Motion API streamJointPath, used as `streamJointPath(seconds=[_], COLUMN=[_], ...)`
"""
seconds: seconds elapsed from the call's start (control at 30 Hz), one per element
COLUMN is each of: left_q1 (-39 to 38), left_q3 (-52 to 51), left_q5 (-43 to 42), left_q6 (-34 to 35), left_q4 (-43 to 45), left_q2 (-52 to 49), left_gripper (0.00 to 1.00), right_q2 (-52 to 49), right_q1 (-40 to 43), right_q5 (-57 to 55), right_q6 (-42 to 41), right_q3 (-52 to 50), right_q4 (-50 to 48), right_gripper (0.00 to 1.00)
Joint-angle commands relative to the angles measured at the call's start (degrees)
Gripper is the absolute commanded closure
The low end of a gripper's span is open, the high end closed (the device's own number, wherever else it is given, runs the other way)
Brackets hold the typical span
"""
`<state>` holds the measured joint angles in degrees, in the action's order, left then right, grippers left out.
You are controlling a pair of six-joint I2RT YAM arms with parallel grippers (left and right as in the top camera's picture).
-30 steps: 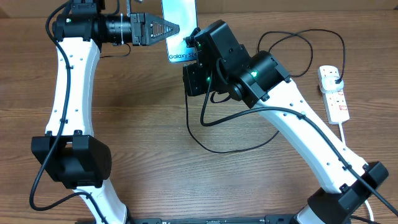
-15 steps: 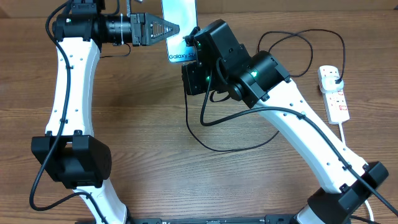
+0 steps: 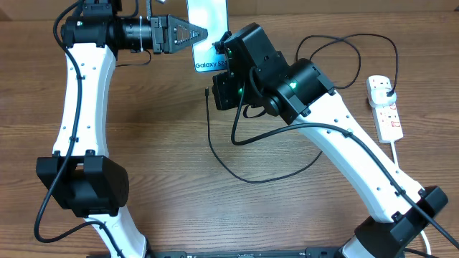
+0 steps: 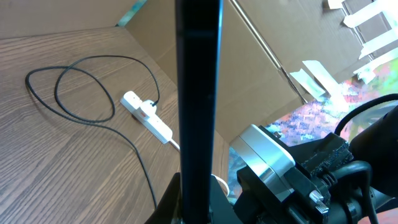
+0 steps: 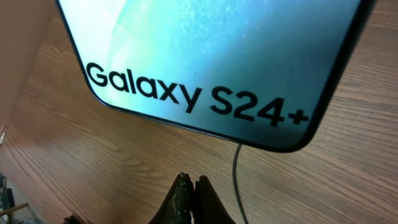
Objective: Plug charger to phone and switch on socket
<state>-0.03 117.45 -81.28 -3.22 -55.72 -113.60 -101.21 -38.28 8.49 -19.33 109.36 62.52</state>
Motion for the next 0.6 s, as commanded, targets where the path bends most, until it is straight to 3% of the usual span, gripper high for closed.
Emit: streamJointPath(seconds=[0.0, 0.03, 0.07, 0.2, 0.23, 0.4, 0.57], left_q1=[-0.5, -0.35, -0.13, 0.0, 0.0, 0.02, 0.5], left_q3=[0.76, 0.76, 0.76, 0.76, 0.76, 0.76, 0.76], left_q5=[1.4, 5.73, 17.84, 39.23, 42.84, 59.14, 62.9], left_q6=[-1.49, -0.96, 2.69, 7.28, 7.74, 14.75, 19.12], left_q4=[0.26, 0.0, -1.33, -6.16, -7.23, -10.86, -11.56], left_q2=[0.46, 0.46, 0.46, 0.46, 0.46, 0.46, 0.46], left_gripper=[0.96, 0.96, 0.96, 0.96, 0.96, 0.96, 0.96], right_q2=[0.37, 0.37, 0.37, -0.09, -0.42, -3.72, -12.31], right_q1=[0.04, 0.04, 0.11, 0.11, 0.13, 1.4, 5.53], right_q5=[-0.94, -0.94, -0.98, -0.96, -0.98, -0.35, 0.24], right_q6=[-0.28, -0.55, -1.75, -3.37, -4.0, -6.01, -5.4], right_q3=[0.59, 0.59, 0.59, 0.59, 0.59, 2.51, 15.17], right_q4=[0.07, 0.15, 0.55, 1.92, 2.36, 4.17, 13.75], right_gripper=[0.96, 0.96, 0.92, 0.39, 0.34, 0.27, 0.25])
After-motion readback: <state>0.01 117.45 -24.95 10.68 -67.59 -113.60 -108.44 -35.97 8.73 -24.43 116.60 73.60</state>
